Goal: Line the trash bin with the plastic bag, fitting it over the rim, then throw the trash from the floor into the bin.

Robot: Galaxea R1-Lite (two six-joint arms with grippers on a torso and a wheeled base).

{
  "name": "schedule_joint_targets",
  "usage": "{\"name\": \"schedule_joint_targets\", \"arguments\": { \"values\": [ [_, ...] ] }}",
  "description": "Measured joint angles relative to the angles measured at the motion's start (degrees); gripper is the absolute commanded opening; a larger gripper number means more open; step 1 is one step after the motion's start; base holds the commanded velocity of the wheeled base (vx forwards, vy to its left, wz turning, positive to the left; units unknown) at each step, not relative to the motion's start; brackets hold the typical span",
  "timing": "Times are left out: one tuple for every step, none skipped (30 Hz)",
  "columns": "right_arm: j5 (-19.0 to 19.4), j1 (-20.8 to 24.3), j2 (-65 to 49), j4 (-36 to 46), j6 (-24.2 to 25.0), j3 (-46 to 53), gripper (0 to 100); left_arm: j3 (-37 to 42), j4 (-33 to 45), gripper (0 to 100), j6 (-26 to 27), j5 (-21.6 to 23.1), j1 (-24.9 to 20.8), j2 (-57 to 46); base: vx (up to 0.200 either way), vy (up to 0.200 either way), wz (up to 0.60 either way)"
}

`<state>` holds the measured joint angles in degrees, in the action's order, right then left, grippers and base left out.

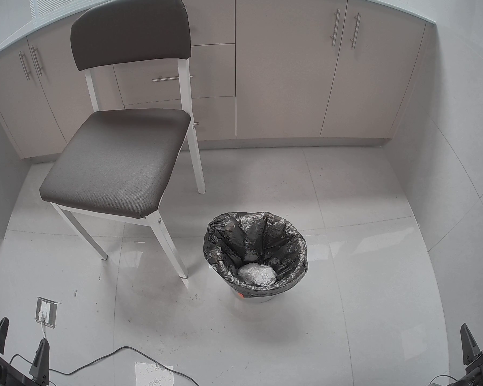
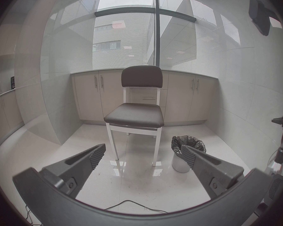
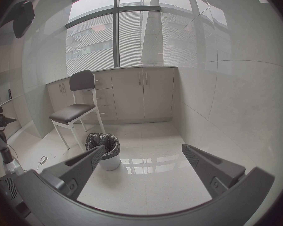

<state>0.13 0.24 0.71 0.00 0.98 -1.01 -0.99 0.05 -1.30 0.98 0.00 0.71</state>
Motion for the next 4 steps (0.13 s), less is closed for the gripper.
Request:
{"name": "schedule_joint_targets", "arguments": {
  "values": [
    [0.0,0.0,0.0,0.0,0.0,0.0,100,0.0,0.0,100,0.0,0.0,0.0,0.0,0.000,0.000,0.00],
    [-0.1,0.0,0.0,0.0,0.1,0.0,100,0.0,0.0,100,0.0,0.0,0.0,0.0,0.000,0.000,0.00],
    [-0.1,0.0,0.0,0.0,0.1,0.0,100,0.0,0.0,100,0.0,0.0,0.0,0.0,0.000,0.000,0.00],
    [-0.1,0.0,0.0,0.0,0.1,0.0,100,0.0,0.0,100,0.0,0.0,0.0,0.0,0.000,0.000,0.00]
  ]
}}
